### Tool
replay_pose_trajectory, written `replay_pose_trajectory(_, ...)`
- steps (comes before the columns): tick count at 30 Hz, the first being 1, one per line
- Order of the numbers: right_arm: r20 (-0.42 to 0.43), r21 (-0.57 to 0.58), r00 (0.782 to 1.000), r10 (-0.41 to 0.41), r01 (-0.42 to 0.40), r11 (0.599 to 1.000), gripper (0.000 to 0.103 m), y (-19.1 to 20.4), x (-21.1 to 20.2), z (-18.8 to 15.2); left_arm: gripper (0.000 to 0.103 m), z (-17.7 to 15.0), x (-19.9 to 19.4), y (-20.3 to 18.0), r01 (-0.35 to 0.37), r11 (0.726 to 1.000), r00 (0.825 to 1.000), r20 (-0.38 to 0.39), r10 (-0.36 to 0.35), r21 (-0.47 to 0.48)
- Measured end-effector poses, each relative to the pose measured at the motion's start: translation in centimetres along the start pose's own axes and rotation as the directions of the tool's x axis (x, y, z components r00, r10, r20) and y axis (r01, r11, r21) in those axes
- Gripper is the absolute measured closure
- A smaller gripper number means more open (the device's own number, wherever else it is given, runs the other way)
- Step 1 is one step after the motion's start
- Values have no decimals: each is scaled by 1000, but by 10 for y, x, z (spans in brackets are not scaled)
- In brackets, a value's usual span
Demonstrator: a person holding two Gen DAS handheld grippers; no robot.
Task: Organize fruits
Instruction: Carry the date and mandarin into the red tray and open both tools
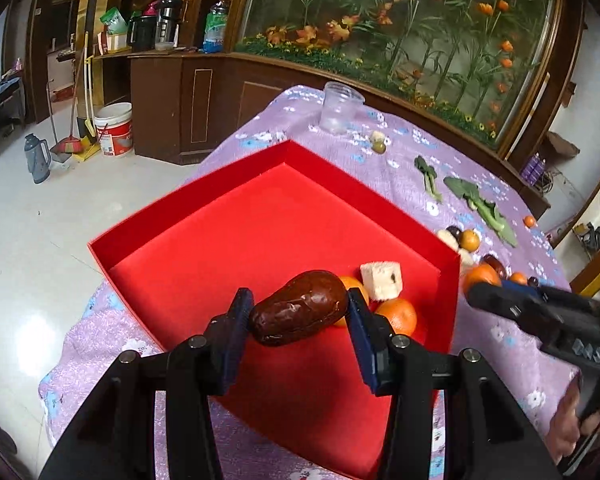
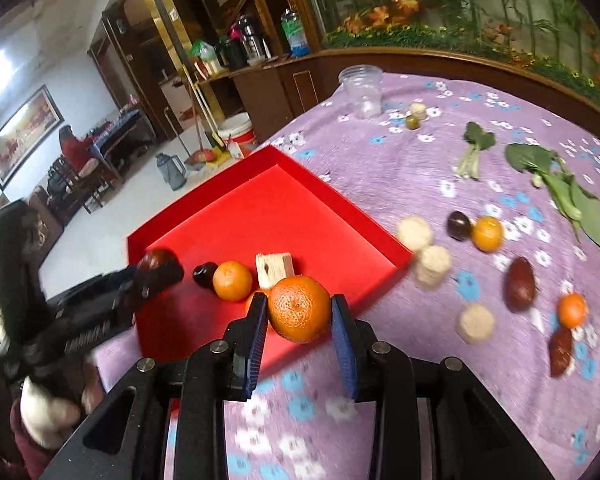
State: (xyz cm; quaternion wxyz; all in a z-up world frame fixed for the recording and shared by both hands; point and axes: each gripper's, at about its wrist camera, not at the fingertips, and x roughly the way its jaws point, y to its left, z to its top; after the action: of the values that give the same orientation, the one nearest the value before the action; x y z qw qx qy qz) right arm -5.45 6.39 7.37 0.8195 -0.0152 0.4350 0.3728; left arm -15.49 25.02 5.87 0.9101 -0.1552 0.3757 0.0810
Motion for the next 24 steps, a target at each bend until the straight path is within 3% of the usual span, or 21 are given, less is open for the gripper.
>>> replay_pose_trajectory(13, -65, -10, 995, -70, 70, 998, 68, -3, 56, 19, 56, -3, 11, 3, -21, 1000, 999, -32, 21, -10)
replay_pose_trajectory(18, -52, 20, 997, -57, 58, 998, 67, -7, 55, 20, 49, -1, 3, 3, -15, 1000, 1000, -19, 14, -28)
replay_pose_trajectory(24, 24, 41, 999, -46, 45, 998, 55, -7, 23, 20, 47, 2, -12, 1, -1, 998, 1000, -1, 1, -55)
